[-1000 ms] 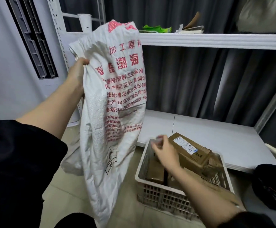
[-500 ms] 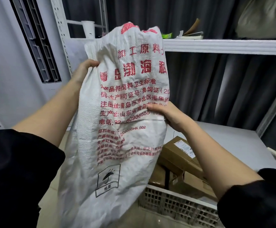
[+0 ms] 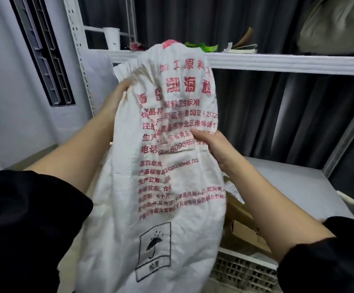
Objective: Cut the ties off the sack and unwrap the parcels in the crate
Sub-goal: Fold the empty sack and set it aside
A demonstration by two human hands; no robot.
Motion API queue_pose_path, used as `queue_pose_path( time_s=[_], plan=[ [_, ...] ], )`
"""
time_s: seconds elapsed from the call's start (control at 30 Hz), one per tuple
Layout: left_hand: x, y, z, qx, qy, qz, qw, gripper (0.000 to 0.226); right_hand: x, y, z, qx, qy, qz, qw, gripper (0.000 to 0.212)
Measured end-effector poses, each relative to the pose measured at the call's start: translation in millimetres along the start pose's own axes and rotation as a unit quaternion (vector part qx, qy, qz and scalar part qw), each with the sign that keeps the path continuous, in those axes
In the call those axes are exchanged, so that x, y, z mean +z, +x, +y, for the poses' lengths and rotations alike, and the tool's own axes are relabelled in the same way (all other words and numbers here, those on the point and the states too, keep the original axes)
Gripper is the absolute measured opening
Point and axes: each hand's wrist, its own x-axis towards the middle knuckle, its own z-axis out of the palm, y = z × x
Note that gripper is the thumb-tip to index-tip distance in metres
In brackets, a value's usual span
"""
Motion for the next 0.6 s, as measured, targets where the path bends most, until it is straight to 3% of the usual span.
queue_pose_path(
  time_s=[0.07,0.17,0.23,0.33,0.47,0.6],
  plan=[
    [-5.7,-10.7,-4.8,-0.043,-0.031,-0.098,0.994,0.055,-7.7,4.6,2.1,-0.03,-0.003,0.069,0.997,0.014],
    [-15.0,-27.0,-17.1,-0.069,0.008,-0.258,0.964,0.068,-15.9,3.2,-4.6,-0.037,-0.013,0.138,0.99,0.011],
    [-21.7,-32.0,-29.9,-0.104,0.061,-0.305,0.945,0.084,-20.2,3.3,-9.5,-0.034,0.0,0.162,0.986,0.009],
    [-22.3,-32.8,-51.4,-0.124,0.179,-0.313,0.925,0.105,-26.1,1.4,-20.4,-0.014,0.022,0.198,0.98,0.013],
    [-7.8,-30.3,-62.3,-0.024,0.252,-0.25,0.935,0.087,-35.3,-3.5,-37.2,0.012,0.042,0.2,0.979,0.016],
    [0.9,-28.5,-71.4,-0.03,0.223,-0.238,0.945,0.077,-52.2,-15.7,-45.5,0.048,0.097,0.142,0.984,0.016]
  ],
)
